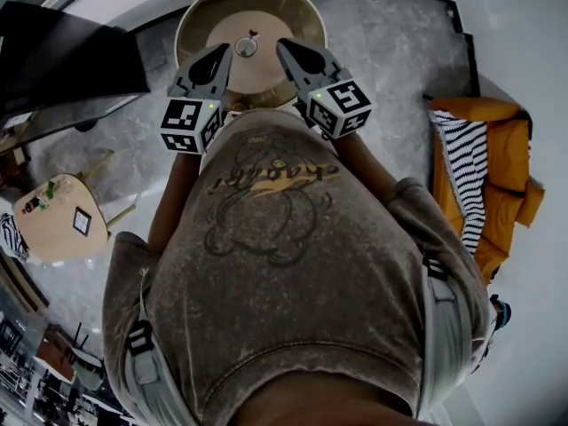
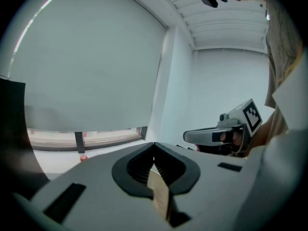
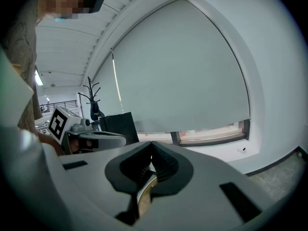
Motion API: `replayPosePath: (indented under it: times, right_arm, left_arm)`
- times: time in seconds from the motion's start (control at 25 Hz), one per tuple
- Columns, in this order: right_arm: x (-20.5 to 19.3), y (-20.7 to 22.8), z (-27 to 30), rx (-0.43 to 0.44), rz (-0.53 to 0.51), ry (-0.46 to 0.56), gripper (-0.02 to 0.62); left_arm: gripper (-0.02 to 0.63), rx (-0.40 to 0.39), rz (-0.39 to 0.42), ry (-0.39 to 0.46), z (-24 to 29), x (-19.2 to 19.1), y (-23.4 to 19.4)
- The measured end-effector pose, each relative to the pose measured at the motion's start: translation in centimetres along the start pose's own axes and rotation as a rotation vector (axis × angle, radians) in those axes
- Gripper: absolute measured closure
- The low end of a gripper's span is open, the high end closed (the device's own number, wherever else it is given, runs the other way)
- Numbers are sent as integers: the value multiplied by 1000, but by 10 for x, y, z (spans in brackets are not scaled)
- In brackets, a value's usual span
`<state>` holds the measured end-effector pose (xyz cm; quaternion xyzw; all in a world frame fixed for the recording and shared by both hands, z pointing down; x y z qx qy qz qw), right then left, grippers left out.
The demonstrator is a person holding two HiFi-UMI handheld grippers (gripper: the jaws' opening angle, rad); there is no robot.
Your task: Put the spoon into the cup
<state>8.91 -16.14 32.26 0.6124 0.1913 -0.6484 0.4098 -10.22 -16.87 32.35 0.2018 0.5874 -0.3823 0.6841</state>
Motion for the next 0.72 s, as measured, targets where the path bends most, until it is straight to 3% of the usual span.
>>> replayPosePath:
  times: [0.72]
  right_arm:
    - [-1, 5, 6, 20, 5, -14, 577]
  left_arm:
    - [588, 10, -1, -14, 5, -3, -1]
Point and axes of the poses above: the fingertips, and each gripper's own axes: z forward along the fingers, y to its right, x out of its top, the point moved 8 cm from there along -z, backward along the fingers, and after that the axes turned 4 degrees about y, right-handed, at the moved point
